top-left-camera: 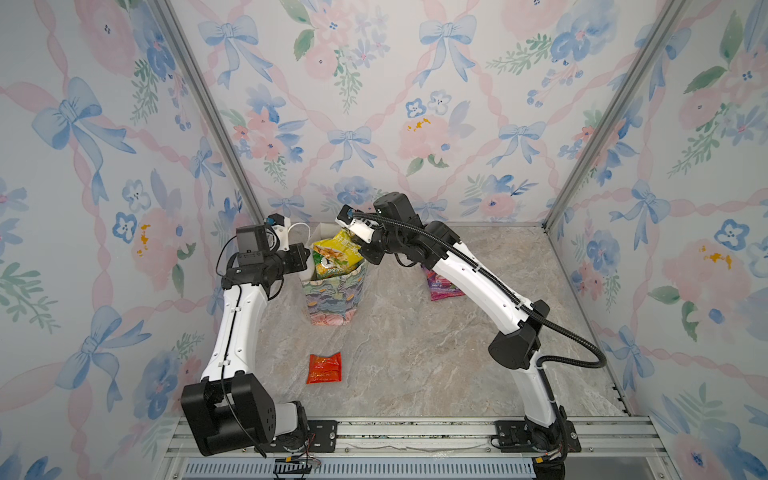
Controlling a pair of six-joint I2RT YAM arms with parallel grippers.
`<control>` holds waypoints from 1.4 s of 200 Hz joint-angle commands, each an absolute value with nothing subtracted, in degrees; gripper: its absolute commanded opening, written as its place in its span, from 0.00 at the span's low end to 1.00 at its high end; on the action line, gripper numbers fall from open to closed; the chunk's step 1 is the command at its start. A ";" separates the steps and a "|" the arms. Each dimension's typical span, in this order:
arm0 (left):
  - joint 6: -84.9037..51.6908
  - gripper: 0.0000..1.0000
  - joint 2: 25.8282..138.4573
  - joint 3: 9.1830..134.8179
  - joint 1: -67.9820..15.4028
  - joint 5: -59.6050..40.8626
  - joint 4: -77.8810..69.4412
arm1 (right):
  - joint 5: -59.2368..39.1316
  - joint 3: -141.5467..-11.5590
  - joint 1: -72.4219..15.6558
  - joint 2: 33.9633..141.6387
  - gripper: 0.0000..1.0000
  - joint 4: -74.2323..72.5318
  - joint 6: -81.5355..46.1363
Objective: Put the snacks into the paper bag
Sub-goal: 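Lower the yellow packet into the bag and open the right gripper, then withdraw the right gripper from the bag toward the purple berries packet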
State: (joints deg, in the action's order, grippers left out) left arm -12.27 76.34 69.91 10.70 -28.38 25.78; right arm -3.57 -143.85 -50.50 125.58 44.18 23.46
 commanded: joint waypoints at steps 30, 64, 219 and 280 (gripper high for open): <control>-12.74 0.00 75.95 69.35 11.41 -29.62 24.26 | -4.14 -142.01 -52.19 127.06 0.00 46.48 26.73; -12.74 0.00 76.02 69.35 11.45 -29.71 24.24 | -3.25 -141.05 -52.70 127.62 0.00 47.28 28.03; -12.90 0.00 76.20 69.39 11.70 -30.06 24.24 | -5.99 -145.79 -54.93 125.60 0.82 42.01 15.51; -12.90 0.00 76.20 69.35 11.86 -29.80 24.24 | -3.80 -136.02 -51.40 114.42 0.88 34.71 2.66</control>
